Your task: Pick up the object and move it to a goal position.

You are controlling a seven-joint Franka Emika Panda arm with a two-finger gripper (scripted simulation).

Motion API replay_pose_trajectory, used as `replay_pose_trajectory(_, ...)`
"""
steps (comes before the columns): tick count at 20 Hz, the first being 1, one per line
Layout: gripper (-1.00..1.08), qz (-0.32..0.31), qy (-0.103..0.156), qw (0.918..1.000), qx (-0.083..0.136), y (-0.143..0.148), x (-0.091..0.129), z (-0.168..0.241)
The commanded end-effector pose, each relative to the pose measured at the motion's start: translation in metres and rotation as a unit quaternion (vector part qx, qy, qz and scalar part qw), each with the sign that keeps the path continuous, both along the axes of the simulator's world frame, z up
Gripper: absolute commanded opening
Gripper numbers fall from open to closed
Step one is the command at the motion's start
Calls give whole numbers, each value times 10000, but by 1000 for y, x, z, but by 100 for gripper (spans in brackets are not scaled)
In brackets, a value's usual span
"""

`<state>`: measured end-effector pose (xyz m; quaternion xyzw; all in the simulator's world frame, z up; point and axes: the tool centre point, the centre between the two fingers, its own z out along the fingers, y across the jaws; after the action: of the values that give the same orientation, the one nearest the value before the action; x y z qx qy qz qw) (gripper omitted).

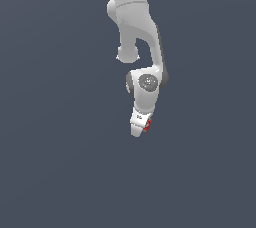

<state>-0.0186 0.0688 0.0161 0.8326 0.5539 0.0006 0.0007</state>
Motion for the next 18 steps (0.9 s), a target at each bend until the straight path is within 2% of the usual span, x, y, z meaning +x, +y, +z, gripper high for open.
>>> replay_pose_trajectory(1, -100, 4, 1, 10000, 1, 1, 0, 0)
replay_pose_trajectory(7, -100, 4, 1, 10000, 1, 16, -6, 8)
replay_pose_trajectory(18, -100, 3, 7, 10000, -2, 93, -34, 48)
